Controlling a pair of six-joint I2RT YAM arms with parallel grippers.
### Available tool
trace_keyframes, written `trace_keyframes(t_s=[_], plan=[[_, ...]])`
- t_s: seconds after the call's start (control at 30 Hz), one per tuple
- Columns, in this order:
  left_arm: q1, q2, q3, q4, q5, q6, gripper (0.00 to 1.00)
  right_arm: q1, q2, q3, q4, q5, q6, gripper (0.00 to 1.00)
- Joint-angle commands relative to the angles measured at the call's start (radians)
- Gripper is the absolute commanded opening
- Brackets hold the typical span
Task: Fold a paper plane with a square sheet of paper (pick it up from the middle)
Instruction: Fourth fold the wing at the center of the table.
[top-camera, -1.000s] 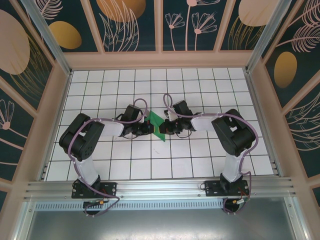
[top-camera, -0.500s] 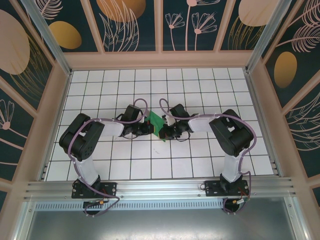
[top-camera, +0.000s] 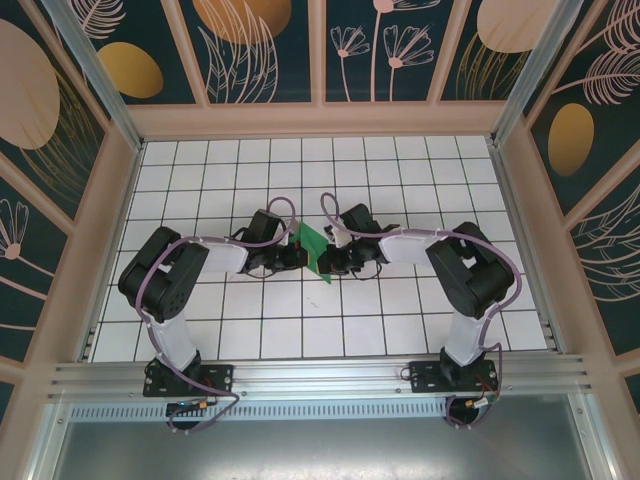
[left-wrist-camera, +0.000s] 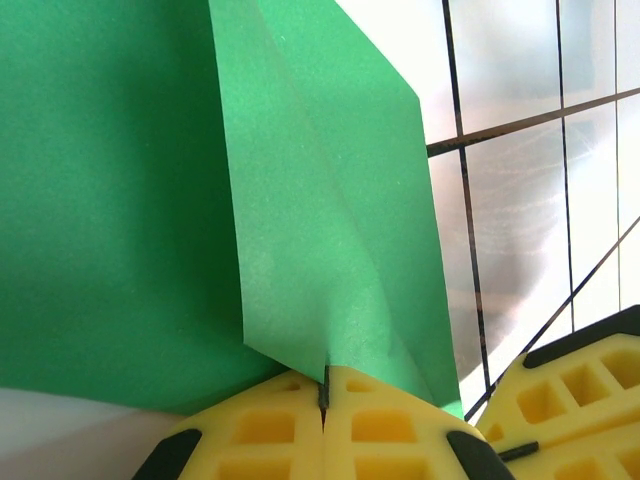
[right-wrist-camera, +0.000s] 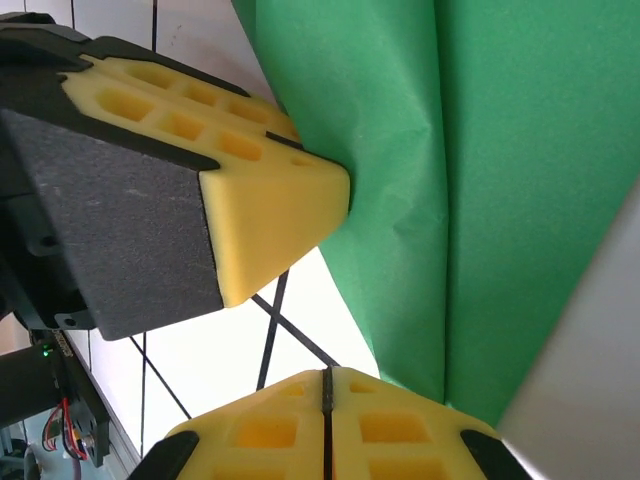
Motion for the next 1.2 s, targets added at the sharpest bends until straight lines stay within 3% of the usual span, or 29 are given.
trace_keyframes(t_s=[0.0, 0.2, 0.6, 0.9, 1.17], plan=[[0.007, 0.036, -0.023, -0.056, -0.039, 0.025, 0.04, 0.010, -0.005, -0.038, -0.040, 0.012, -0.009, 0.10], [0.007, 0.043, -0.022, -0.056, -0.033, 0.026, 0.04, 0.014, 0.039, -0.066, -0.068, 0.094, -0.012, 0.10], [0.007, 0.040, -0.020, -0.060, -0.035, 0.029, 0.04, 0.027, -0.065, -0.041, -0.074, 0.029, -0.010, 0.10], [0.007, 0.040, -0.026, -0.056, -0.033, 0.033, 0.04, 0.029, 0.033, -0.081, -0.078, 0.088, -0.011, 0.10], [0.007, 0.043, -0.026, -0.053, -0.032, 0.029, 0.04, 0.028, -0.078, 0.017, -0.087, 0.051, -0.005, 0.10]])
